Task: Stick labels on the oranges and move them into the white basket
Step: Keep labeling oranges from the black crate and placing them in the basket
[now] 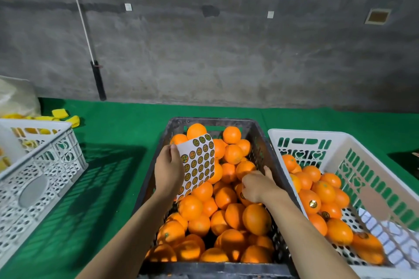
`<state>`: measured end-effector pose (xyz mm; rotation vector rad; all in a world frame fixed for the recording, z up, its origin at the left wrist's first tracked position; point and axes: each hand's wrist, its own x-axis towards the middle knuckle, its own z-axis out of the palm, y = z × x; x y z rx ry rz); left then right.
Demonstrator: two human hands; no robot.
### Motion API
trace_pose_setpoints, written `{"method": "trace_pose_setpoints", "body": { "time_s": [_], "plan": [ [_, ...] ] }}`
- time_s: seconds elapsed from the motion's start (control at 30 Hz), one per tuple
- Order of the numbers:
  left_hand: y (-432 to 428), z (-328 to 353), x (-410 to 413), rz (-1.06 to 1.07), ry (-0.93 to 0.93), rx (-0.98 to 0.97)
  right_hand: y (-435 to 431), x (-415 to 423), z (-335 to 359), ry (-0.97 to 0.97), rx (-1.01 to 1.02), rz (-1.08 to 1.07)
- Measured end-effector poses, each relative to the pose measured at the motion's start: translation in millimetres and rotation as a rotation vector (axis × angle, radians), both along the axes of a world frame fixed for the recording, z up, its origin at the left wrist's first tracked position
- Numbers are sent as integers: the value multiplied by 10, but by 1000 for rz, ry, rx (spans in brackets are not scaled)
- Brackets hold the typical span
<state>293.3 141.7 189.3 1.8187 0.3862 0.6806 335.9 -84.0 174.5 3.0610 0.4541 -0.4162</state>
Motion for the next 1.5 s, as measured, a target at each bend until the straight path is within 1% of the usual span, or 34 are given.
{"method": "trace_pose_setpoints", "body": {
  "time_s": [0.27,0.57,0.7,0.87,1.1,1.23,1.3,1.4,1.43,1.5],
  "plan": [
    [-23,-9,-42,-63,18,-35,56,35,-83,-119,40,-94],
    [-40,4,-56,-97,34,-25,111,23,-106,-157,-5,-153],
    [-53,-6,-59,-97,40,-24,114,27,-99,-139,16,-187],
    [-56,-14,-64,-89,49,-13,94,38,-134,-108,96,-206],
    [-48,-16,-64,-79,47,-1,84,68,-116,-45,77,-215],
    [-31,-26,-53,-92,46,-12,81,66,-146,-80,89,-194],
    [-30,-33,-42,-94,43,-15,81,47,-184,-44,-11,-169],
    [-31,-35,-43,-100,46,-33,127,13,-217,29,-288,-146],
    [-32,-33,-46,-103,45,-31,148,6,-216,30,-336,-156],
    [-28,-42,-42,-95,39,-4,189,-17,-188,11,-371,-169]
  ]
}}
